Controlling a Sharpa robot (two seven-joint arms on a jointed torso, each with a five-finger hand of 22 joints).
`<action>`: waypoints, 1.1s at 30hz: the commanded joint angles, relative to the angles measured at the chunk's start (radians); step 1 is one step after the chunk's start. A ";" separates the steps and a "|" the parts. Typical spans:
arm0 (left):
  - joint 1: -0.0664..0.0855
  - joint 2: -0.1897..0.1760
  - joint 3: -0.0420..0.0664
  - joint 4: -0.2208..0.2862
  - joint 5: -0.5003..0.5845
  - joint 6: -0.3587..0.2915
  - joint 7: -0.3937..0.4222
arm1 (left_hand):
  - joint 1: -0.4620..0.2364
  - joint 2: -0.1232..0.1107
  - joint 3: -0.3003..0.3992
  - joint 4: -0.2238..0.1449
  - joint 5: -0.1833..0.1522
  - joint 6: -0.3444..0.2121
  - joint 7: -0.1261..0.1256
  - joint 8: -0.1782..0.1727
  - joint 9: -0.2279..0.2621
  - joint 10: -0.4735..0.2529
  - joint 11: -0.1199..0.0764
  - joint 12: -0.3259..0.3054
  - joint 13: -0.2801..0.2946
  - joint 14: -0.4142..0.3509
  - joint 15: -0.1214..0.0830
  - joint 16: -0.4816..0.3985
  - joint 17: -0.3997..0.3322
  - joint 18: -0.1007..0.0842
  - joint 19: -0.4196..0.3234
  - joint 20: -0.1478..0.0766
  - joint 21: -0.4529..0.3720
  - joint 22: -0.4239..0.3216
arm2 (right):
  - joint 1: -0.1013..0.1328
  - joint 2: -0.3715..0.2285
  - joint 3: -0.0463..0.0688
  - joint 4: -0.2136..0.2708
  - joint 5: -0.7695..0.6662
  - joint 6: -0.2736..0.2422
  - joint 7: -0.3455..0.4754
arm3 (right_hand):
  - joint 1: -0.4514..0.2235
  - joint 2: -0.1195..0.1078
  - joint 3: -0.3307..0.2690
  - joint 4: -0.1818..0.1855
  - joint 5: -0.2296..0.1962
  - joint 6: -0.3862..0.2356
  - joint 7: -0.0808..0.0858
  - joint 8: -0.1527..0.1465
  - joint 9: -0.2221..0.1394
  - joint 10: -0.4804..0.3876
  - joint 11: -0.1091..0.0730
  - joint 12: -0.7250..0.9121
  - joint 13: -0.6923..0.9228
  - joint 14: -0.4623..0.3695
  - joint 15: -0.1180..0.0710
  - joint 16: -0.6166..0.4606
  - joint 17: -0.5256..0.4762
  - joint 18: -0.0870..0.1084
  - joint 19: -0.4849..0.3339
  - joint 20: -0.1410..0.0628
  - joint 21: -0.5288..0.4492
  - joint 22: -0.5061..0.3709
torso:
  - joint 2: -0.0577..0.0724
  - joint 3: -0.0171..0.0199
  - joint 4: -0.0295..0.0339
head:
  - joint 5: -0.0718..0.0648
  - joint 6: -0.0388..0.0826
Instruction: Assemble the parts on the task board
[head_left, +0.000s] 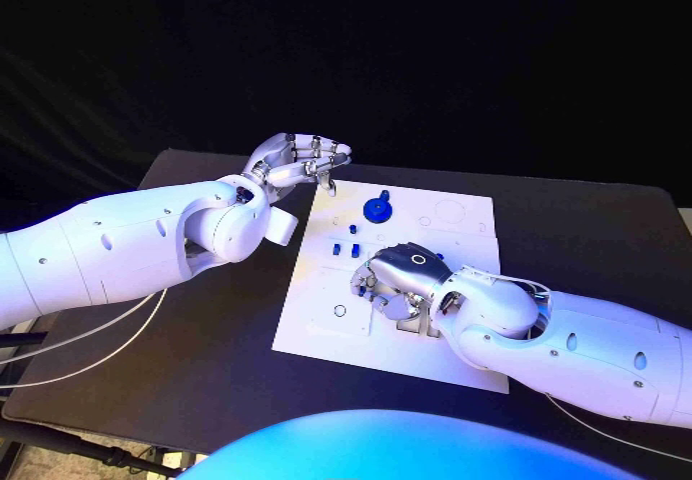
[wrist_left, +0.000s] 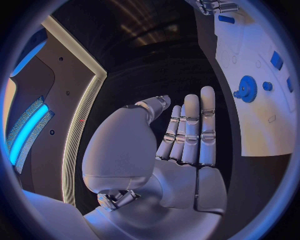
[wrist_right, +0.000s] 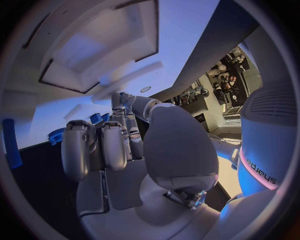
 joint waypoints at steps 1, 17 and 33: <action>0.001 0.001 0.001 0.002 0.004 0.016 0.002 | 0.005 0.002 -0.005 -0.002 0.006 -0.003 0.004 -0.001 0.000 -0.005 -0.001 0.003 -0.001 -0.008 0.002 -0.006 -0.001 0.006 0.001 0.005 -0.006 -0.001 | -0.004 -0.001 -0.005 -0.005 -0.013 0.020 -0.007 | -0.030 -0.017 -0.014 0.008 0.017 -0.045 0.018 -0.028 -0.015 -0.076 0.022 -0.044 -0.020 0.038 0.022 -0.005 -0.014 0.003 -0.007 0.017 -0.037 0.175 | -0.001 0.0004 0.0001 | 0.000 0.000; 0.001 -0.004 0.001 0.000 0.004 0.024 -0.005 | 0.004 0.003 -0.007 -0.002 0.006 -0.004 0.003 0.000 0.001 -0.009 -0.001 0.005 -0.002 -0.011 0.002 -0.005 -0.002 0.006 0.001 0.005 -0.008 -0.002 | 0.003 -0.068 -0.001 0.058 -0.026 -0.060 -0.017 | -0.042 -0.044 -0.019 0.006 0.016 -0.086 0.015 -0.060 -0.031 -0.131 0.031 -0.063 -0.041 0.030 0.031 -0.018 -0.037 0.015 -0.031 0.031 -0.091 0.154 | 0.000 0.0008 -0.0010 | -0.011 0.000; 0.000 -0.009 0.000 -0.005 0.004 0.033 -0.007 | 0.005 0.003 -0.007 -0.003 0.005 -0.003 0.003 0.000 0.001 -0.011 -0.001 0.005 -0.002 -0.011 0.003 -0.005 -0.002 0.006 0.001 0.006 -0.008 -0.003 | 0.129 -0.275 0.022 0.159 0.070 0.049 -0.037 | -0.102 -0.087 -0.089 0.046 0.029 -0.119 0.020 -0.087 -0.046 -0.170 0.034 -0.056 -0.061 0.021 0.035 -0.037 -0.068 0.031 -0.065 0.036 -0.174 0.121 | -0.002 -0.0008 -0.0032 | -0.068 0.023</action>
